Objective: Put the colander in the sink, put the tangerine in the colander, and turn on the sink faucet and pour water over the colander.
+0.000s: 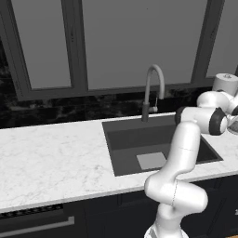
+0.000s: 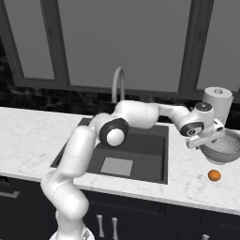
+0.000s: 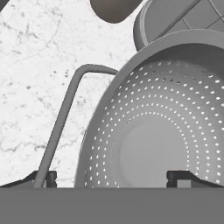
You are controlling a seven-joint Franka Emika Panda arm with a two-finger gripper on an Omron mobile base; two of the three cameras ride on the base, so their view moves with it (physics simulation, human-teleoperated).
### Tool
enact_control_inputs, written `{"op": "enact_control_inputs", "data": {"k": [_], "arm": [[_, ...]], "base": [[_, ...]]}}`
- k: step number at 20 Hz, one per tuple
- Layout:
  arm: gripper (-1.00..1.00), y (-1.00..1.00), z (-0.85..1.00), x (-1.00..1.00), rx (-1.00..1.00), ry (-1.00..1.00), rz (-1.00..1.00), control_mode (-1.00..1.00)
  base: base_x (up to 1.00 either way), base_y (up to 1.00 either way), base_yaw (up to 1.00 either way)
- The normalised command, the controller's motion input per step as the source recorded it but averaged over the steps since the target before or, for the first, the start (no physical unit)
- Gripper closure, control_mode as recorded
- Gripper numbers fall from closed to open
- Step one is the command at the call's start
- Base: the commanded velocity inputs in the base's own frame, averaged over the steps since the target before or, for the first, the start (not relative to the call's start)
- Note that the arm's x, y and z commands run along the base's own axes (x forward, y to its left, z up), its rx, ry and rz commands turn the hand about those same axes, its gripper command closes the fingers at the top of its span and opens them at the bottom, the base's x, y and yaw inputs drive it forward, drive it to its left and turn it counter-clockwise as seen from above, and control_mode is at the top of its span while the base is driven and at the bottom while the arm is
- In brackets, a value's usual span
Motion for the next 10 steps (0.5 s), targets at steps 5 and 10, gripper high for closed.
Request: {"op": "enact_control_inputs", "data": {"k": [5,10], "arm": [[-1.0,0.0,-0.42,0.0,0.0,0.05,0.0,-1.0],[1.0,0.0,-0.43,0.0,0.0,0.06,0.0,-1.0]], "base": [[0.0,0.0,0.0],[0.0,0.0,0.0]]}}
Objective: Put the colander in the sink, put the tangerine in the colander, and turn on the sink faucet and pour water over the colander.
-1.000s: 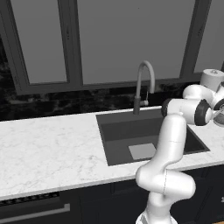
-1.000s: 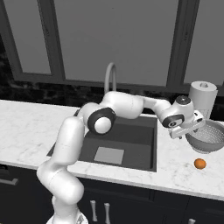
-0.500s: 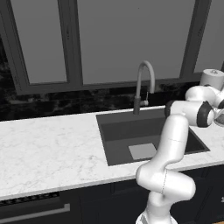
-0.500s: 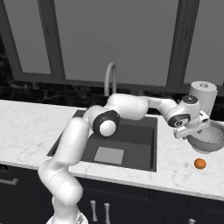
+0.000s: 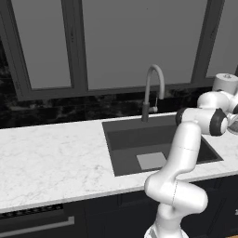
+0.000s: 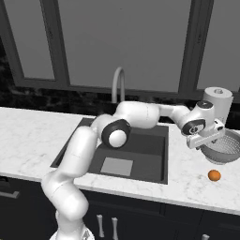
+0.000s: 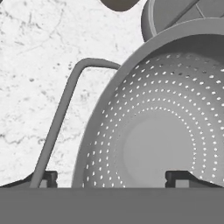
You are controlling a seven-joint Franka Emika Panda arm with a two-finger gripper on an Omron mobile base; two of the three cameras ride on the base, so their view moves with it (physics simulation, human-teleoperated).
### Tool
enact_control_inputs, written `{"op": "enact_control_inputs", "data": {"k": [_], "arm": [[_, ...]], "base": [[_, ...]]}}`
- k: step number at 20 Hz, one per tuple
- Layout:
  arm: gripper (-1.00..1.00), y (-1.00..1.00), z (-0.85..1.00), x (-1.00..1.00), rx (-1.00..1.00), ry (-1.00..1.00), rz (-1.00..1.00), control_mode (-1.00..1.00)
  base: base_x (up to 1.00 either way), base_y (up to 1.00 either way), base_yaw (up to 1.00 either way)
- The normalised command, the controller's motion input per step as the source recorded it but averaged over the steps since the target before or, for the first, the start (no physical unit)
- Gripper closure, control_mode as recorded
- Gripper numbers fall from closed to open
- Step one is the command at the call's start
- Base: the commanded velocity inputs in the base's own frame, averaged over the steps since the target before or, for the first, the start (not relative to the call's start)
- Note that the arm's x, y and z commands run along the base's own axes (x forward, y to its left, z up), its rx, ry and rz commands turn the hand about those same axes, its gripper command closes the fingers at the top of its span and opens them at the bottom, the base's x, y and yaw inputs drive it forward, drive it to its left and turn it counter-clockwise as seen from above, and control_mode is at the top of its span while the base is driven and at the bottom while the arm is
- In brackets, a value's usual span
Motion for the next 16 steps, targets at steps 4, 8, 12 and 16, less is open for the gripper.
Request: {"op": "enact_control_inputs", "data": {"k": [4,8,12,16], "arm": [[1.0,0.03,-0.33,0.0,0.0,0.05,0.0,-1.0],[1.0,0.0,0.0,0.0,0.0,0.0,0.0,-1.0],[1.0,0.0,0.0,0.0,0.0,0.0,0.0,-1.0],[1.0,0.0,0.0,0.0,0.0,0.0,0.0,-1.0]], "base": [[0.0,0.0,0.0],[0.0,0.0,0.0],[0.0,0.0,0.0],[0.0,0.0,0.0]]}}
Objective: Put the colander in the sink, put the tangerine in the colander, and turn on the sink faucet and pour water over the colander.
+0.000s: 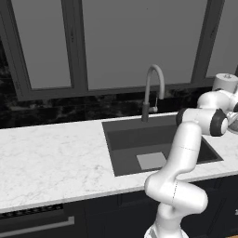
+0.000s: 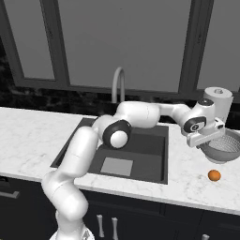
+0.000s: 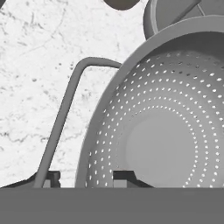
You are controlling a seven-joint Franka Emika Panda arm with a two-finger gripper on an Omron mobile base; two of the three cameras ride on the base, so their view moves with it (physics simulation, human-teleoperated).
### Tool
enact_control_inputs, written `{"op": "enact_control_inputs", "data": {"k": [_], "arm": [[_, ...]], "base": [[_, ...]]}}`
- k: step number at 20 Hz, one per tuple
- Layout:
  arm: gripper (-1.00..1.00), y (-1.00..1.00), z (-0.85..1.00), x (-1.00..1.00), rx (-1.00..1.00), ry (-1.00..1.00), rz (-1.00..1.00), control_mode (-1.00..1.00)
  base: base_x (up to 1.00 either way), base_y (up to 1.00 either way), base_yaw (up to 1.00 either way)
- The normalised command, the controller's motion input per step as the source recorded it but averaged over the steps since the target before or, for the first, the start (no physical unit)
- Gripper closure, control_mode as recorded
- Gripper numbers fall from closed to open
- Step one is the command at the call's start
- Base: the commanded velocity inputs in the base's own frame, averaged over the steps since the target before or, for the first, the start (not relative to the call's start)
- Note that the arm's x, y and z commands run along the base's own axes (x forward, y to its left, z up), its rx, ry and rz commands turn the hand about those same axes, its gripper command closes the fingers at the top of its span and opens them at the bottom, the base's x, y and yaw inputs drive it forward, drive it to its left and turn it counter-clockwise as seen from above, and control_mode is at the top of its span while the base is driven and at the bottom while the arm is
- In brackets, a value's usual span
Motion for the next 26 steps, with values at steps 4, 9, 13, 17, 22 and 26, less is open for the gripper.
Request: {"op": "enact_control_inputs", "data": {"k": [4,9,13,17,22,26], "arm": [[1.0,0.0,0.13,-0.14,0.0,-0.04,0.0,-1.0],[1.0,0.0,0.49,-0.25,0.0,-0.15,0.0,-1.0],[1.0,0.02,0.56,-0.12,-0.01,-0.17,0.0,-1.0],[1.0,0.18,0.49,-0.08,-0.04,-0.13,0.0,-1.0],[1.0,0.82,0.41,-0.38,-0.12,-0.04,0.0,-1.0],[1.0,1.0,0.29,-0.62,-0.16,0.02,0.0,-1.0]], "base": [[0.0,0.0,0.0],[0.0,0.0,0.0],[0.0,0.0,0.0],[0.0,0.0,0.0],[0.0,0.0,0.0],[0.0,0.0,0.0]]}}
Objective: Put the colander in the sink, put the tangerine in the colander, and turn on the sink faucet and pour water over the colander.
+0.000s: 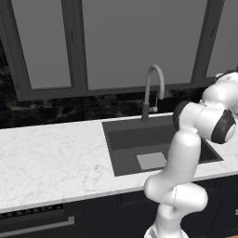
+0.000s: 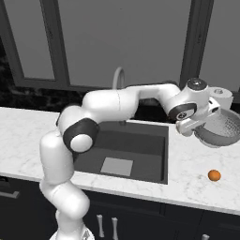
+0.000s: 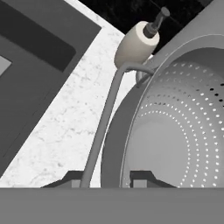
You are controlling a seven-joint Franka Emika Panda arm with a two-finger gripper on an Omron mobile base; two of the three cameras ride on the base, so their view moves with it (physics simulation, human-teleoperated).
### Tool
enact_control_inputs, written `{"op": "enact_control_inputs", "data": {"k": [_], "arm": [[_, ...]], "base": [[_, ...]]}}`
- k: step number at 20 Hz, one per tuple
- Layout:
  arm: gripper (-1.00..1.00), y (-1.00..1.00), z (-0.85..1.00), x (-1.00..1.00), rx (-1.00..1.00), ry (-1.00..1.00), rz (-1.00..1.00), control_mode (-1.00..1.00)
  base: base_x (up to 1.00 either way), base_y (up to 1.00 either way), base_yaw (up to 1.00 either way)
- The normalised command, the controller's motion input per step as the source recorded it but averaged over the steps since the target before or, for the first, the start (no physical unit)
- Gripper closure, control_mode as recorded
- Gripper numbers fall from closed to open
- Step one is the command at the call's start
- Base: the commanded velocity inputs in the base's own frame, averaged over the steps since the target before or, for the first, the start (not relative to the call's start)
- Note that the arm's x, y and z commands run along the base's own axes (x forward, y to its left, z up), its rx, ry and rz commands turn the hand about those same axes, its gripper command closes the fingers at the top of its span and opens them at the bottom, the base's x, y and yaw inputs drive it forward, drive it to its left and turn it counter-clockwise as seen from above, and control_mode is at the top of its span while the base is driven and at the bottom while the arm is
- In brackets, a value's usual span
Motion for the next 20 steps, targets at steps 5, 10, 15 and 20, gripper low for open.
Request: {"op": "enact_control_inputs", "data": {"k": [5,10,15,20], "arm": [[1.0,1.0,0.09,-0.78,-0.14,0.04,0.0,-1.0],[1.0,1.0,0.0,-0.66,-0.13,0.0,0.0,-1.0],[1.0,0.94,0.09,-0.49,-0.02,0.02,0.0,-1.0],[1.0,0.99,0.11,-0.24,0.0,0.1,0.05,-1.0]], "base": [[0.0,0.0,0.0],[0.0,0.0,0.0],[0.0,0.0,0.0],[0.0,0.0,0.0]]}}
